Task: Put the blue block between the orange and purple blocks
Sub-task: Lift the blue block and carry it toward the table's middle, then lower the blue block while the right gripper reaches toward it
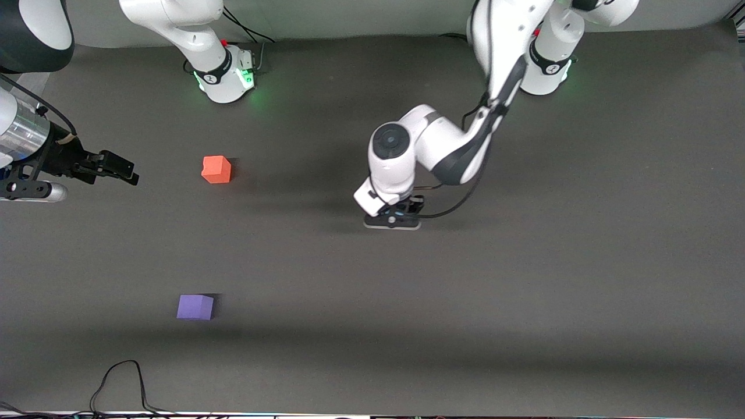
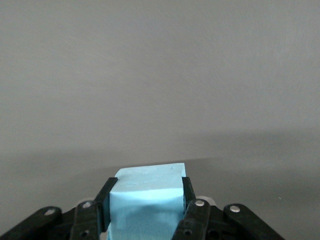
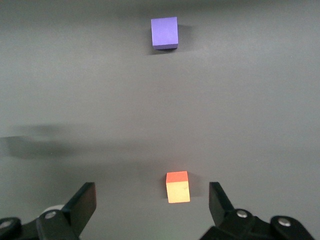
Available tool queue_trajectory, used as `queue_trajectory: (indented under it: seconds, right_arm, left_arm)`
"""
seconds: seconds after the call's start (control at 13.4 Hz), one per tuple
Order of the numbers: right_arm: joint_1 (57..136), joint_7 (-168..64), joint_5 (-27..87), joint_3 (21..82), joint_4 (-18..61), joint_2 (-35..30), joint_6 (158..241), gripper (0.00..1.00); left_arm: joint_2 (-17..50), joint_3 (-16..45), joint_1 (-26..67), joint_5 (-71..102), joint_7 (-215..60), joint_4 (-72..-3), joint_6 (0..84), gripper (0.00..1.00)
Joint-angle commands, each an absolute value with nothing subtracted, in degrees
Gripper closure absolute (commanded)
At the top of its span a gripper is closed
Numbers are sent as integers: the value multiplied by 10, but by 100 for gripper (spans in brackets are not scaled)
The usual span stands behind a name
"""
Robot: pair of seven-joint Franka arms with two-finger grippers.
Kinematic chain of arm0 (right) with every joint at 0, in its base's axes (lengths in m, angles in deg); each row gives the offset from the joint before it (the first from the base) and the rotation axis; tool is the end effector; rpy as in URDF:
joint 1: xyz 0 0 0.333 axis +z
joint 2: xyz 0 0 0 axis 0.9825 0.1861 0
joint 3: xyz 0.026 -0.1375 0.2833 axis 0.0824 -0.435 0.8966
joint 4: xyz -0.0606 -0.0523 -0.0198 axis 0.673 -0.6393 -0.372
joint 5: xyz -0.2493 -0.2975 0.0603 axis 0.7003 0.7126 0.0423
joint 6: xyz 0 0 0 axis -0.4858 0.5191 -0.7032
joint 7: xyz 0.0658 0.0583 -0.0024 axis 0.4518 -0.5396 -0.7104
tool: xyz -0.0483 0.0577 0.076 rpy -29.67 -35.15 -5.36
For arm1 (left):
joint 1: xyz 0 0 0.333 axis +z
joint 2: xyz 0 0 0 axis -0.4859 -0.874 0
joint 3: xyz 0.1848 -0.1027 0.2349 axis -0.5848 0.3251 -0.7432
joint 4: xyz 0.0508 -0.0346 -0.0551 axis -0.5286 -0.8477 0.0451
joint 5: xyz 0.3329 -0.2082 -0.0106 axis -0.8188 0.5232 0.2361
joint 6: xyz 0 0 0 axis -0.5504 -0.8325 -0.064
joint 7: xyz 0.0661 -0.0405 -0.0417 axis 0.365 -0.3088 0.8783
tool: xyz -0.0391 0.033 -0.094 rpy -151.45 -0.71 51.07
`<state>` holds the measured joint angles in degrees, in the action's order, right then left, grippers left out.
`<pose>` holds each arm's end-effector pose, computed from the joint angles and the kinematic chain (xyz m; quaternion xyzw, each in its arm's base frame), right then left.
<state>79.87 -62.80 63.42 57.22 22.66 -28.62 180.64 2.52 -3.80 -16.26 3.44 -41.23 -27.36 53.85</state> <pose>0.5460 0.0116 0.5714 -0.9984 0.0471 0.0160 0.0266 0.4964 -0.5012 0.2435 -0.9989 0.0410 -0.0177 0.0106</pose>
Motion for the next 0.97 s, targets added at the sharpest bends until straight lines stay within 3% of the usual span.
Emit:
queue_trajectory:
  seconds: [0.0,0.15,0.22,0.37,0.6,0.89]
  right_arm:
    - [801,-625,624,576,210,-292,1799,0]
    - [802,-623,621,578,205,-292,1801,0]
    - [807,-625,620,580,205,-291,1802,0]
    - [846,-669,616,582,206,-286,1804,0]
    - [909,-701,615,582,206,-273,1823,0]
    - [992,-798,615,582,206,-230,1879,0]
  left_arm:
    - [-18,-51,-184,29,-399,-245,545,54]
    - [-29,-51,-193,20,-398,-245,556,52]
    - [-34,-51,-196,20,-398,-245,557,42]
    - [-34,-51,-195,20,-398,-245,556,0]
    - [-6,-55,-185,24,-403,-236,521,0]
    - [113,-43,-96,75,-498,-233,375,0]
